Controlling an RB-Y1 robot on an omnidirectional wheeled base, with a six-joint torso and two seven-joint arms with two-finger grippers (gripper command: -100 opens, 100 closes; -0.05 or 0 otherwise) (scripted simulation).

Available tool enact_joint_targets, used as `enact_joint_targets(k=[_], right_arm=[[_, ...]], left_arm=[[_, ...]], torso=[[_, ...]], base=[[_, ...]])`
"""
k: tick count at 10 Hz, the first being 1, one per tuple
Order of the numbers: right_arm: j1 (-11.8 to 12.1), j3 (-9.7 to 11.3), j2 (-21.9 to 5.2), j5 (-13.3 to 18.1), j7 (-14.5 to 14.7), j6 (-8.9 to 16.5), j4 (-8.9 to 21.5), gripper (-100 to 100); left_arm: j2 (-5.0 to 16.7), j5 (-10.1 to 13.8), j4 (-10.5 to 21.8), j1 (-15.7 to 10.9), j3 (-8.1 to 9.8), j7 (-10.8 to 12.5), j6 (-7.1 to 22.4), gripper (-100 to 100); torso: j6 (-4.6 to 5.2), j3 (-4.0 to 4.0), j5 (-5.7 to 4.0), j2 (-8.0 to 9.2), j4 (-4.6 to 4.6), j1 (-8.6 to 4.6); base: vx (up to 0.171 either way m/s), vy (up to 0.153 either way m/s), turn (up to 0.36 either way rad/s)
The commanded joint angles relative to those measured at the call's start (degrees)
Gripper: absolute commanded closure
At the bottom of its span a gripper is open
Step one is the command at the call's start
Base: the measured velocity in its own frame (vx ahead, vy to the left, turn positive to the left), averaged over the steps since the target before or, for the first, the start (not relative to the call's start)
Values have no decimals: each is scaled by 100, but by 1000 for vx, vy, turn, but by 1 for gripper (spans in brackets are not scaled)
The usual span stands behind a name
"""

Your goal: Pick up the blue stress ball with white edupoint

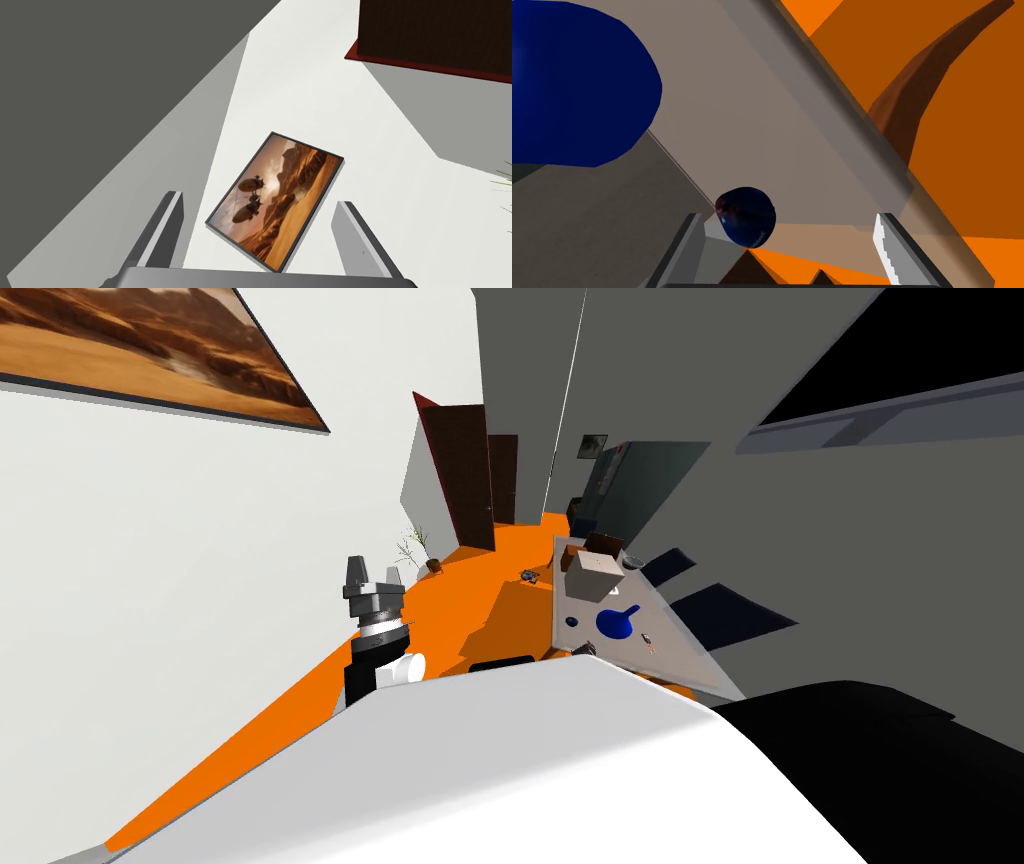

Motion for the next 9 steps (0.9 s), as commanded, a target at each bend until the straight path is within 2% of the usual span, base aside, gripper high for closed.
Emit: enact_joint_targets(k=[1, 2, 3, 4, 5, 7, 8, 9], right_arm=[[-70, 40, -20, 210, 23, 84, 286, -100], [-144, 163, -35, 461, 146, 319, 520, -100], [-144, 163, -35, 461, 146, 319, 664, -100], [-219, 283, -37, 701, 262, 517, 964, -100], [-219, 283, -37, 701, 262, 542, 971, -100], [-363, 516, -2, 1133, 472, 895, 1404, -100], [-363, 516, -2, 1143, 472, 946, 1550, -100], [-431, 628, 32, 1344, 565, 1126, 1727, -100]], left_arm=[[0, 0, 0, 0, 0, 0, 0, 0], [0, 0, 0, 1, 1, 0, 0, 0], [0, 0, 0, 0, 0, 0, 0, 0], [0, 0, 0, 1, 1, 0, 0, 0], [0, 0, 0, 1, 0, 0, 0, 0], [0, 0, 0, 0, 0, 0, 0, 0], [0, 0, 0, 0, 0, 0, 0, 0], [0, 0, 0, 1, 1, 0, 0, 0]], torso=[[0, 0, 0, 0, 0, 0], [4, -1, 0, -1, -1, -3], [1, -2, -1, -3, -1, -4], [4, -2, -1, -2, -1, -5], [2, -2, -1, -3, -1, -6], [1, -2, -1, -4, -1, -6], [0, -6, -1, -10, -2, -8], [6, -6, -1, -9, -3, -9]], base=[[30, -5, 81], [35, -8, 168], [31, -11, 83], [38, -11, 126], [30, -11, 118], [45, -19, 238], [50, -27, 66], [47, -26, 117]])
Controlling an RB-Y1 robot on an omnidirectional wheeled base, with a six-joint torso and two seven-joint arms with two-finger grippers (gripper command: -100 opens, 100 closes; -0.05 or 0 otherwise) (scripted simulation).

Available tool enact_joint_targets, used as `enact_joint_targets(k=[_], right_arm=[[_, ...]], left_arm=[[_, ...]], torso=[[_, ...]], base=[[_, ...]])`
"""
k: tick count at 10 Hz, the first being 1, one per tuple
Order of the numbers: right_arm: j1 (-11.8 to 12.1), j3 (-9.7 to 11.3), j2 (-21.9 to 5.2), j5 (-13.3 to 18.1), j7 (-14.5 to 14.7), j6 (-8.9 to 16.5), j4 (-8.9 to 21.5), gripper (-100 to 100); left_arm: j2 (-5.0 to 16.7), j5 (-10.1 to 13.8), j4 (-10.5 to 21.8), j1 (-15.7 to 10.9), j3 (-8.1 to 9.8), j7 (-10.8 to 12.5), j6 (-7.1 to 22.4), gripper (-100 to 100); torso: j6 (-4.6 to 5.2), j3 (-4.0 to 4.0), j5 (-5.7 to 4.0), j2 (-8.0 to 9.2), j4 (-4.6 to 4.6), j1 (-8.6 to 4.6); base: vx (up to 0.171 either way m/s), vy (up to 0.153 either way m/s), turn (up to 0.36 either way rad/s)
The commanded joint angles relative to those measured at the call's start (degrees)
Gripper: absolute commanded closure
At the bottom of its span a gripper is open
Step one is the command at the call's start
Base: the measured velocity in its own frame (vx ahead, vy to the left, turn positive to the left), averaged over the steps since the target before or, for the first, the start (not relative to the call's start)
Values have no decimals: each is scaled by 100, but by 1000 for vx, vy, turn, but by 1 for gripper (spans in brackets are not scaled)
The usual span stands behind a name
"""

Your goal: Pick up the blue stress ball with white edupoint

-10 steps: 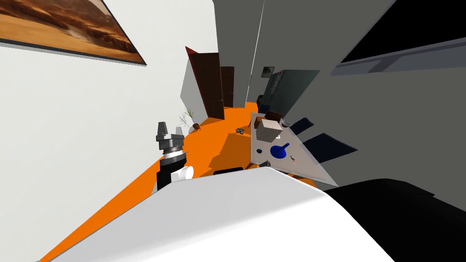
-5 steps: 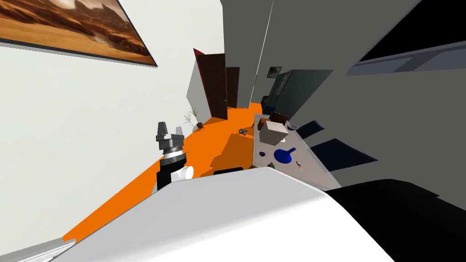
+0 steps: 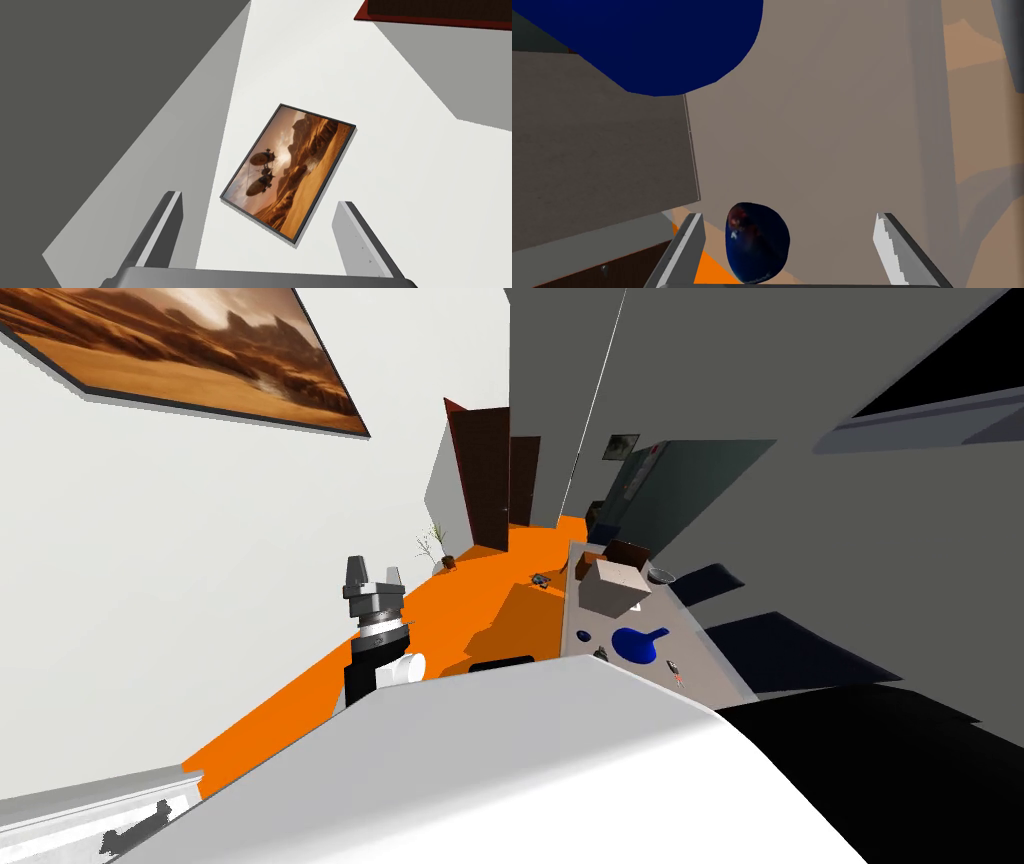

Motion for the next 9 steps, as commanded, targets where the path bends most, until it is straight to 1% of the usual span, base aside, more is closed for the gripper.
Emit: enact_joint_targets(k=[1, 3, 4, 6, 7, 9], right_arm=[[-7, 54, 5, 95, 55, 118, 162, -100], [-133, 265, 100, 452, 217, 429, 569, -100], [-133, 265, 100, 452, 217, 429, 652, -100], [-237, 457, 222, 745, 347, 668, 1002, -100], [-237, 457, 222, 745, 347, 668, 1067, -100], [-310, 624, 361, 969, 442, 830, 1398, -100]], left_arm=[[0, 0, 0, 0, 0, 0, 0, 0], [0, 0, 0, 0, 0, 0, 0, 0], [0, 0, 0, 0, 0, 0, 0, 0], [0, 0, 0, 0, 0, 0, 0, 0], [0, 0, 0, 0, 0, 0, 0, 0], [0, 0, 0, 0, 0, 0, 0, 0]], torso=[[0, 0, 0, 0, 0, 0], [1, 2, 0, 3, 1, 2], [-1, -2, 0, -5, 0, -1], [1, 2, 0, 4, 1, 0], [1, 2, 0, 3, 1, -1], [2, 3, 1, 6, 1, 5]], base=[[35, -22, 84], [53, -27, 172], [44, -32, 87], [36, -33, 135], [31, -28, 57], [35, -20, 120]])
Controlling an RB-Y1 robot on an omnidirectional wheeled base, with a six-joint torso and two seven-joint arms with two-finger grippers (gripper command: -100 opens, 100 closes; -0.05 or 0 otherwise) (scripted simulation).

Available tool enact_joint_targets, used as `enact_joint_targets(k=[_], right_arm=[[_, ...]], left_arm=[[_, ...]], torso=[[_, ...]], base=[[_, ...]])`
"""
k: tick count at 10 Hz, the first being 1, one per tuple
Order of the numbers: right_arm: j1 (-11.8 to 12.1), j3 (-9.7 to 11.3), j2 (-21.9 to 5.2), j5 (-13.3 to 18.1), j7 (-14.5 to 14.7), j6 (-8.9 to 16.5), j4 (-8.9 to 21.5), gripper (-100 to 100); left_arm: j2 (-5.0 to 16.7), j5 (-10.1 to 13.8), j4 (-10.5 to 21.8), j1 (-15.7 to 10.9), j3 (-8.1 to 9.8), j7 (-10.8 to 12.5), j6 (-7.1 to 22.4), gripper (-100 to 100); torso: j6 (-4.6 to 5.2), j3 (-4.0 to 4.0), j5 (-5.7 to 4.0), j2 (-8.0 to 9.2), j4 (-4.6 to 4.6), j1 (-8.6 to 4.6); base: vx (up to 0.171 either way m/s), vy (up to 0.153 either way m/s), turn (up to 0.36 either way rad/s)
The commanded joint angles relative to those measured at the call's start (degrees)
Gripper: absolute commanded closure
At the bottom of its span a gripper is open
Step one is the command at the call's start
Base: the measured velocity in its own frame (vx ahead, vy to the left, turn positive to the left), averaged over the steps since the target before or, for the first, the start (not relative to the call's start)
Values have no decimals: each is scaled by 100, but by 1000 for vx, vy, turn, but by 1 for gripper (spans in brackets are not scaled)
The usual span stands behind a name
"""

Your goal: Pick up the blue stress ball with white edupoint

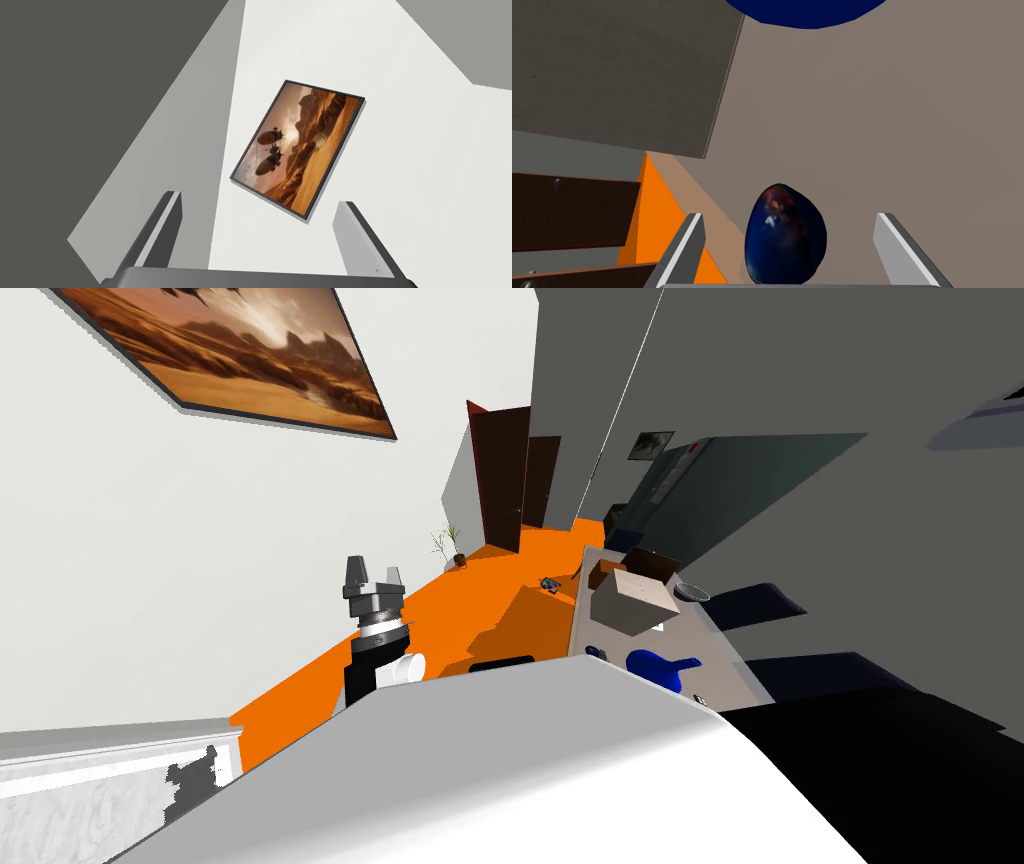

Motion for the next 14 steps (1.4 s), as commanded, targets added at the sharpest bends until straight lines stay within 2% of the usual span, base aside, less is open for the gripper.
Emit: enact_joint_targets(k=[1, 3, 4, 5, 6, 9, 10, 11, 14], right_arm=[[-23, 113, 93, 136, 95, 105, 179, -100], [-53, 303, 334, 294, 155, 121, 441, -100], [-101, 292, 305, 314, 20, 127, 542, -100], [-111, 307, 320, 329, -9, 123, 579, 0], [-118, 334, 508, 370, 27, 267, 643, -100], [-132, 393, 889, 456, 92, 554, 780, -100], [-195, 413, 876, 479, -19, 491, 923, -100], [-201, 418, 895, 486, -34, 515, 946, 100], [-199, 416, 895, 482, -38, 509, 942, 100]], left_arm=[[0, 0, 0, 0, 0, 0, 0, 0], [0, 0, 0, 0, 0, 0, 0, 0], [0, 0, 0, 0, 0, 0, 0, 0], [0, 0, 0, 1, 0, 0, 0, 0], [0, 0, 0, 0, 0, 0, 0, 0], [1, 0, 0, 1, 2, 0, 0, 0], [1, 0, 0, 1, 2, 0, 0, 0], [0, 0, 0, 0, 1, 0, 0, 0], [0, 0, 0, 0, 0, 0, 0, 0]], torso=[[0, 0, 0, 0, 0, 0], [0, -2, -2, -4, -1, -6], [1, -3, -2, -6, -2, -11], [3, 1, 0, 3, 0, -3], [3, 5, 1, 9, 1, 5], [3, -4, -10, -6, -2, -51], [3, -2, -11, -2, -1, -52], [3, 3, -6, 6, 0, -24], [0, 7, 7, 13, 3, 12]], base=[[41, -39, 119], [53, -52, 151], [21, -29, 21], [4, -5, -2], [25, -70, -23], [52, -163, -14], [15, -74, 9], [1, -13, -6], [1, -2, 0]])
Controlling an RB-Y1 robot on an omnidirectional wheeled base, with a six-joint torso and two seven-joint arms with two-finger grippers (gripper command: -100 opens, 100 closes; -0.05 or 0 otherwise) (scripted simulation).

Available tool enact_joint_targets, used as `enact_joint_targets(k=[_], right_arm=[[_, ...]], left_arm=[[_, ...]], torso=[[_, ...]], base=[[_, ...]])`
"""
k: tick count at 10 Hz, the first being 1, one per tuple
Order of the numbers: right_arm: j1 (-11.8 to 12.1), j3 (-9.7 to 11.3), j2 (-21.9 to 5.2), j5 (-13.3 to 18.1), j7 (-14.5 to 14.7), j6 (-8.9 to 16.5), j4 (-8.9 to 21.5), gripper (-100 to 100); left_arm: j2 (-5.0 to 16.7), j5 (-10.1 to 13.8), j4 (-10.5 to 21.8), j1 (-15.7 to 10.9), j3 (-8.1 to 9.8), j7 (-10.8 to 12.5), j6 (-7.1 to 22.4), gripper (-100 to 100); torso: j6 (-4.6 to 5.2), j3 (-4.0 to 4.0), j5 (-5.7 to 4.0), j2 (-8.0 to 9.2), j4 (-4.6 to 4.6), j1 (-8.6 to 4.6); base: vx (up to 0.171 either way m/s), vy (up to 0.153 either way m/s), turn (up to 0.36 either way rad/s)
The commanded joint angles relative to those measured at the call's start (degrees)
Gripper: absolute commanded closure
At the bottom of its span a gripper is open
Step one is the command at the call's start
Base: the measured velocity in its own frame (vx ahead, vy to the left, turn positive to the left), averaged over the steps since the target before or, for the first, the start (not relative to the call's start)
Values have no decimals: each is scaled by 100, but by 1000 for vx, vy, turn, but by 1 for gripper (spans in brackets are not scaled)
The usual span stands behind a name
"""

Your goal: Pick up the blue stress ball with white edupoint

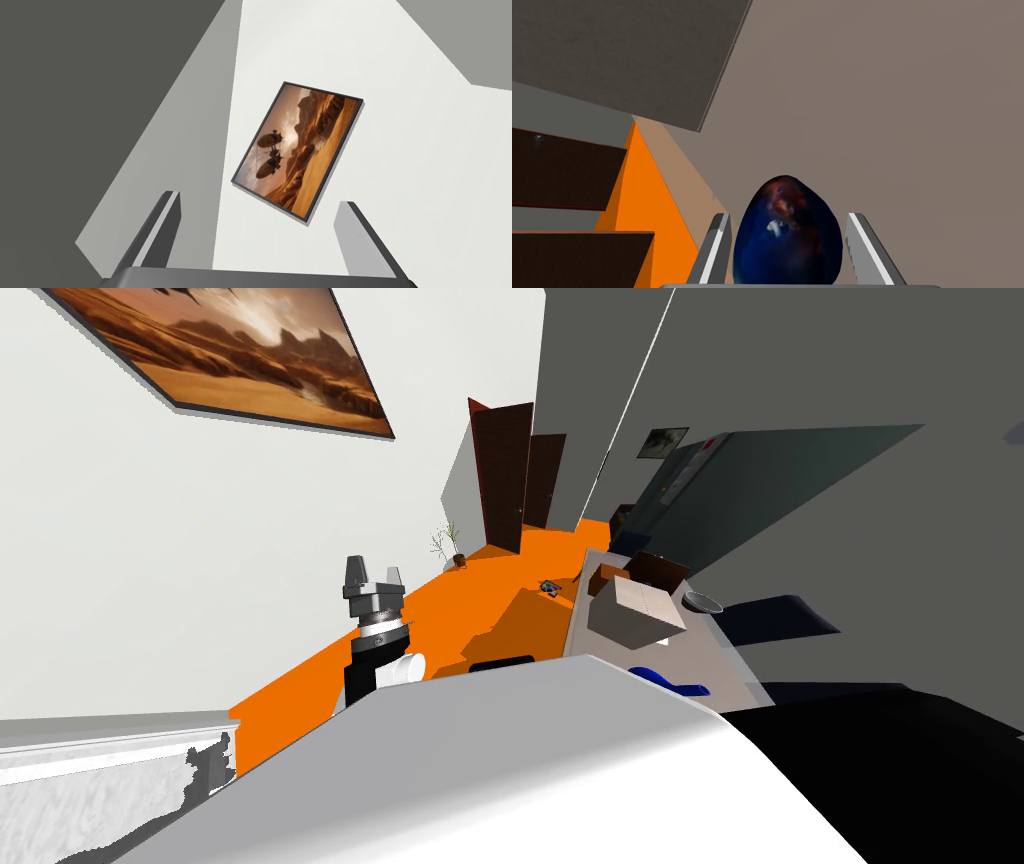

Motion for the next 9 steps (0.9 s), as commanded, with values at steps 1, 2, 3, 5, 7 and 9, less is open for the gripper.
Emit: enact_joint_targets(k=[1, 2, 3, 5, 7, 9], right_arm=[[0, 0, 0, 0, 0, 0, 0, 100], [0, 0, 0, 1, 1, 0, 1, 0], [66, -24, -5, -27, 128, 44, -163, 100], [78, -73, -322, -99, 73, -195, -278, 100], [88, -112, -576, -156, 30, -387, -369, 100], [41, -90, -486, -127, -3, -355, -250, 0]], left_arm=[[0, 0, 0, 0, 0, 0, 0, 0], [0, 0, 0, 0, 0, 0, 0, 0], [0, 0, 0, 0, 0, 0, 0, 0], [-1, 0, 0, 0, -1, 0, 0, 0], [-2, 0, 0, -1, -2, 0, 0, 0], [-1, 0, 0, 0, -1, 0, 0, 0]], torso=[[0, 0, 0, 0, 0, 0], [0, 1, 0, 1, 0, 0], [0, 1, 0, 1, 1, 0], [1, 4, 5, 7, 1, 23], [2, 11, 12, 22, 2, 71], [1, 9, 9, 15, 4, 38]], base=[[0, 0, 0], [0, 0, 0], [3, 1, -10], [-38, 115, 22], [-55, 181, 7], [-14, 41, -7]])
